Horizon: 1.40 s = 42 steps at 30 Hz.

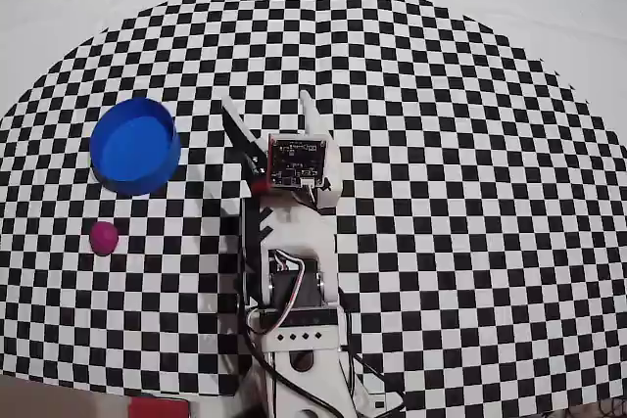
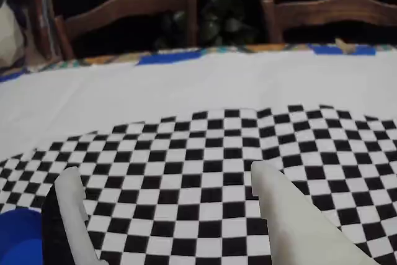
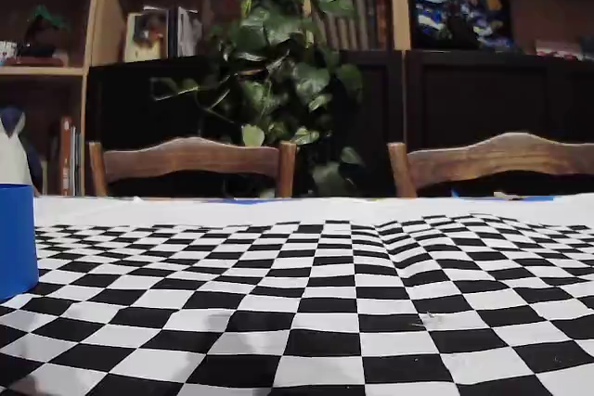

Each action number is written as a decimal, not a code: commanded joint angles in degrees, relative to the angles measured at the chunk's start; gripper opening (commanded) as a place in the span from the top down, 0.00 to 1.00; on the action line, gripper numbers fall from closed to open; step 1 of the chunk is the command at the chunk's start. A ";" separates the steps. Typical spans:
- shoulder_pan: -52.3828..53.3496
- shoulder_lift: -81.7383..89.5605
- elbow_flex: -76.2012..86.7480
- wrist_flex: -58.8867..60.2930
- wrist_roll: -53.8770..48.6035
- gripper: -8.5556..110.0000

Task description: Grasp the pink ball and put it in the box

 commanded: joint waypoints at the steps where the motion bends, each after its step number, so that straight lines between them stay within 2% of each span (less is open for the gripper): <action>1: -0.09 -0.53 0.44 -1.67 -0.79 0.65; 11: -0.88 -2.90 0.44 -2.72 -0.97 0.65; 42: -25.14 -4.04 0.44 -3.60 -0.97 0.65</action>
